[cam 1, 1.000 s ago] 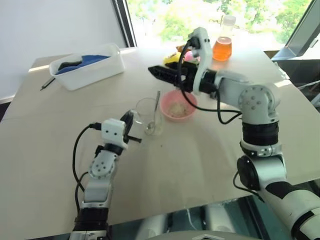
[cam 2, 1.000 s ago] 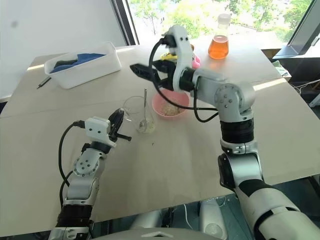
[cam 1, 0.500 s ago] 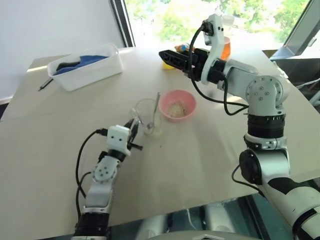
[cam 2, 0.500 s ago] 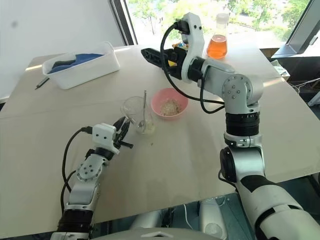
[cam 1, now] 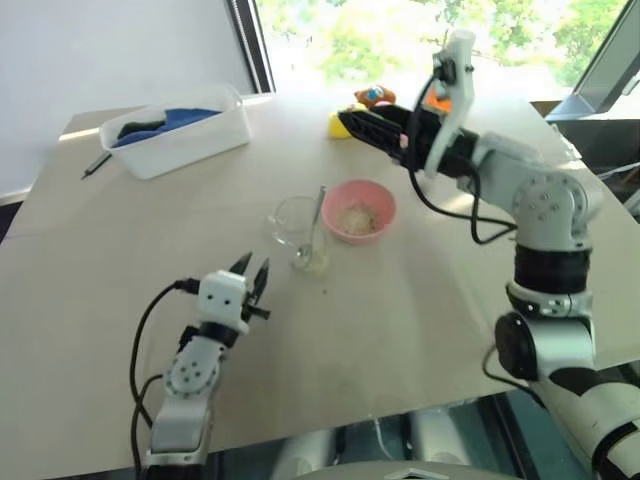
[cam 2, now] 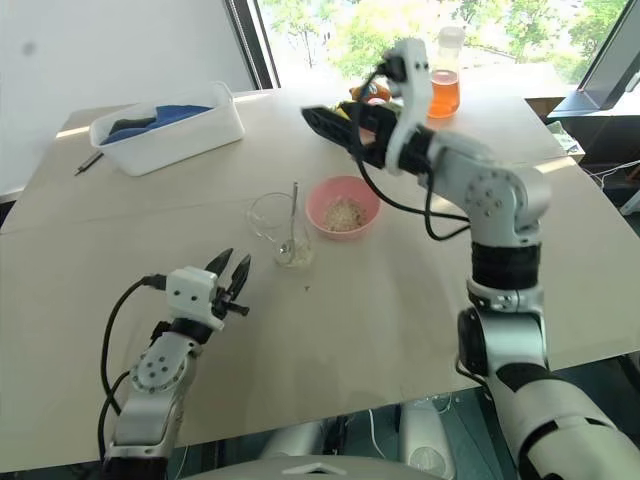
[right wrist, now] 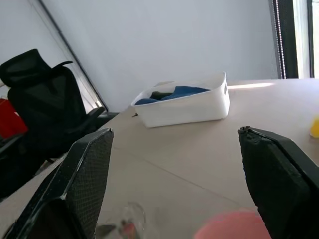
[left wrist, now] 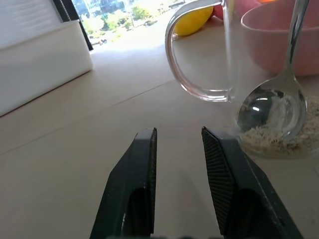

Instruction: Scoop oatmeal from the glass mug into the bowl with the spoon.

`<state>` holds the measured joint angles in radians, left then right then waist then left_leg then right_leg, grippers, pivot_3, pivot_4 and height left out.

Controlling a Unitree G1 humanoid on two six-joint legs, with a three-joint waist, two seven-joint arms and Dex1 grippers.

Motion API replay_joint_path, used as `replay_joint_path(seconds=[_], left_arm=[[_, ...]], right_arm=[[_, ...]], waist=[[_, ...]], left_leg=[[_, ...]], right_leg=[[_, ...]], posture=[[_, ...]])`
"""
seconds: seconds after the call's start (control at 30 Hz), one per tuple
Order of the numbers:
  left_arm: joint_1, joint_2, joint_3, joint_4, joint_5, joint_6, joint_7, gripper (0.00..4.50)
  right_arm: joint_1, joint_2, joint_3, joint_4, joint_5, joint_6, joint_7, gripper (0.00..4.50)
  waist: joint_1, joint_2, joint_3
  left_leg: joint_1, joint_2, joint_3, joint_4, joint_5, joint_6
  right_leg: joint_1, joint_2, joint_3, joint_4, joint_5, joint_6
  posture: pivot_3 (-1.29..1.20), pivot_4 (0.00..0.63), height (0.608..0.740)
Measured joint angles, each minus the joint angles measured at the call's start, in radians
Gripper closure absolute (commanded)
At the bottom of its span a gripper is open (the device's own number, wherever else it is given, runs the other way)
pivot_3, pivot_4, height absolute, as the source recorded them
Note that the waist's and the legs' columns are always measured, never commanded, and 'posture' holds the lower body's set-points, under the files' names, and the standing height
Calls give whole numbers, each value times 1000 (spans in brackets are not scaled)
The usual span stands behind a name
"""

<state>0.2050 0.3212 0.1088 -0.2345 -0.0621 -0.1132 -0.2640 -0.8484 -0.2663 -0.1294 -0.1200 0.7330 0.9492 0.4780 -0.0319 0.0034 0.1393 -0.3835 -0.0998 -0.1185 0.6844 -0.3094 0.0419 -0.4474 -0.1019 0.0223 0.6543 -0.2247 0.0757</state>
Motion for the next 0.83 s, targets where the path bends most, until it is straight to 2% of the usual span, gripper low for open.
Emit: replay_joint_path(seconds=[0.07, 0.13, 0.2, 0.23, 0.27, 0.3, 0.33, 0.5, 0.6, 0.83], left_arm=[[50, 12, 17, -29, -1, 2, -4, 3036], [93, 18, 27, -43, -12, 5, -24, 2501], [133, 25, 29, -69, -29, 5, -48, 1760], [164, 28, 34, -88, -44, 5, -67, 1141], [172, 29, 37, -90, -47, 5, -69, 813], [181, 30, 37, -96, -52, 9, -80, 305], [191, 31, 38, -107, -56, 9, -83, 31], [251, 29, 36, -137, -53, 17, -95, 31], [289, 29, 30, -140, -41, 41, -100, 31], [316, 41, -3, -177, -52, 79, -138, 31]], right_arm=[[107, -60, 5, -27, -23, -65, 70, 464], [230, -134, 20, -48, -64, -156, 158, 464], [357, -186, 19, -68, -85, -203, 206, 0], [494, -227, 32, -63, -130, -260, 248, 0], [516, -231, 39, -57, -140, -267, 256, 0], [595, -256, 64, -56, -184, -336, 295, 0], [634, -267, 79, -57, -202, -370, 317, 0], [791, -288, 94, -74, -292, -586, 389, 0], [852, -258, 84, -49, -299, -631, 381, 0], [855, -249, 39, 18, -289, -686, 380, 0]], waist=[[1, 0, 0], [3, 0, 0], [8, -1, 0], [17, 0, 0], [18, 0, 1], [20, 1, 1], [19, 1, 1], [19, 0, 1], [22, -1, 2], [25, 0, 2]], left_leg=[[0, 0, 1, 0, 0, 0], [1, 1, 1, 0, 0, 0], [1, 2, 1, -1, 0, 0], [2, 1, 1, -1, 0, 0], [2, 1, 2, -1, 0, 0], [2, 1, 3, -1, 0, 0], [3, 2, 4, -1, 0, 0], [7, 2, 4, -1, -1, 0], [8, 2, 3, -1, -1, 0], [23, 3, 1, -5, -4, 5]], right_leg=[[0, 0, 1, 0, 0, 0], [0, 0, 1, 0, 0, 0], [1, 0, 0, -1, 0, 0], [2, 0, 1, -2, 0, 0], [2, 0, 1, -1, 0, 0], [1, 0, 2, -1, 0, 0], [2, 0, 2, -1, 0, 0], [6, 2, 2, -1, 0, 0], [7, 4, 2, -2, 0, 0], [24, 4, -1, -11, 0, 1]], posture=[[0, 150, 740], [0, 150, 740], [0, 150, 740], [0, 150, 740], [0, 150, 740], [0, 150, 740], [0, 150, 740], [0, 150, 740], [0, 150, 740], [0, 150, 740]])
